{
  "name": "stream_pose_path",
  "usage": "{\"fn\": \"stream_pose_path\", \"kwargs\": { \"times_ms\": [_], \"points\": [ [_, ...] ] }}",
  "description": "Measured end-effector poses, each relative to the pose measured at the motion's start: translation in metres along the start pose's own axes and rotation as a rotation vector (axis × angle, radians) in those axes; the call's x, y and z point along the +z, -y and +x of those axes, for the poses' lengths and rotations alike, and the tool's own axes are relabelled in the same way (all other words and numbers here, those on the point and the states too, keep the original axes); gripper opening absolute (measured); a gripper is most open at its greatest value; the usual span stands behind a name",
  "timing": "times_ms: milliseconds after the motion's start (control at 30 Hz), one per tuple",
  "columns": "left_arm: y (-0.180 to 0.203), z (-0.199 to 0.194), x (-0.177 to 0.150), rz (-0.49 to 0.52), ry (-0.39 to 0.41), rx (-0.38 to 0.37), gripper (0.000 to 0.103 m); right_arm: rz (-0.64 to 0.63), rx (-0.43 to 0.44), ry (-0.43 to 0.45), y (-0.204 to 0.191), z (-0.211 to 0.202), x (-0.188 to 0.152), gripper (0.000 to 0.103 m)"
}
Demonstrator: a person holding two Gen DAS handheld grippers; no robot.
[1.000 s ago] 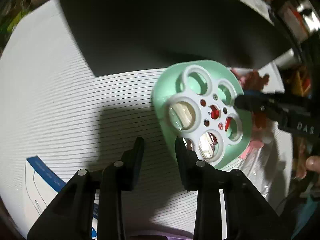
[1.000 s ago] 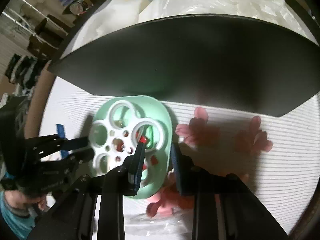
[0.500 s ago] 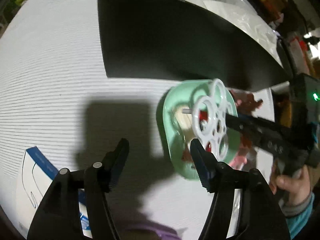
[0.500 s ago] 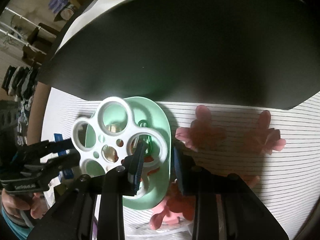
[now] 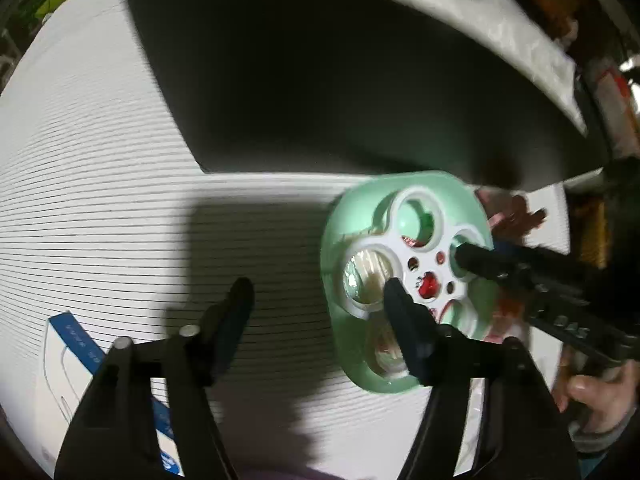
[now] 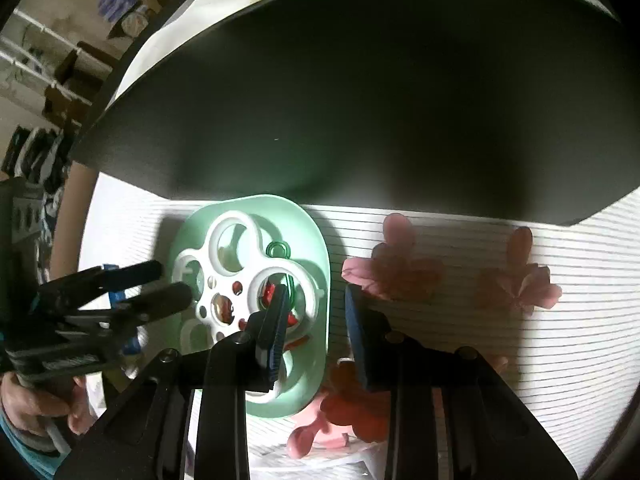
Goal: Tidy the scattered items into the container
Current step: 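Grasp the green dish rim with the left tool while the right tool grips its other rim, then lift the green dish with both tools over the black box and release it inside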
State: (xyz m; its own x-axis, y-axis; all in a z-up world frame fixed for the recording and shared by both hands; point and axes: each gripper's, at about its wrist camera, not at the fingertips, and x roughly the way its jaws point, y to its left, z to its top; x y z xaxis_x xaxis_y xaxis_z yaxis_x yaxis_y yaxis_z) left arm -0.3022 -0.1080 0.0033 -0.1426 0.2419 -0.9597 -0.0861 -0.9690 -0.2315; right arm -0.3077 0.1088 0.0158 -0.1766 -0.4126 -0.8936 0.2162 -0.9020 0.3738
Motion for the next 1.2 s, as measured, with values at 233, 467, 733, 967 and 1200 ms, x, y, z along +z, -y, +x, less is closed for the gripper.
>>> {"fn": "stream_pose_path", "kwargs": {
  "times_ms": [233, 467, 733, 967, 1200],
  "points": [
    [-0.002, 0.002, -0.004, -0.016, 0.033, -0.007, 0.015, -0.076, -0.053, -0.003, -0.014, 0.002, -0.002, 0.027],
    [-0.006, -0.019, -0.01, -0.002, 0.045, 0.013, 0.014, -0.038, 0.002, 0.039, -0.01, -0.019, -0.002, 0.024],
    [-0.014, -0.064, -0.02, -0.01, 0.081, 0.032, 0.014, -0.013, 0.046, 0.078, -0.028, -0.046, -0.004, 0.023],
    [-0.042, -0.11, -0.02, 0.004, 0.077, 0.03, 0.012, 0.031, 0.114, 0.088, -0.03, -0.063, -0.004, 0.023],
    [0.016, -0.141, 0.01, 0.008, 0.1, 0.034, 0.012, 0.031, 0.129, 0.14, -0.056, -0.099, 0.025, 0.023]
  ]
}}
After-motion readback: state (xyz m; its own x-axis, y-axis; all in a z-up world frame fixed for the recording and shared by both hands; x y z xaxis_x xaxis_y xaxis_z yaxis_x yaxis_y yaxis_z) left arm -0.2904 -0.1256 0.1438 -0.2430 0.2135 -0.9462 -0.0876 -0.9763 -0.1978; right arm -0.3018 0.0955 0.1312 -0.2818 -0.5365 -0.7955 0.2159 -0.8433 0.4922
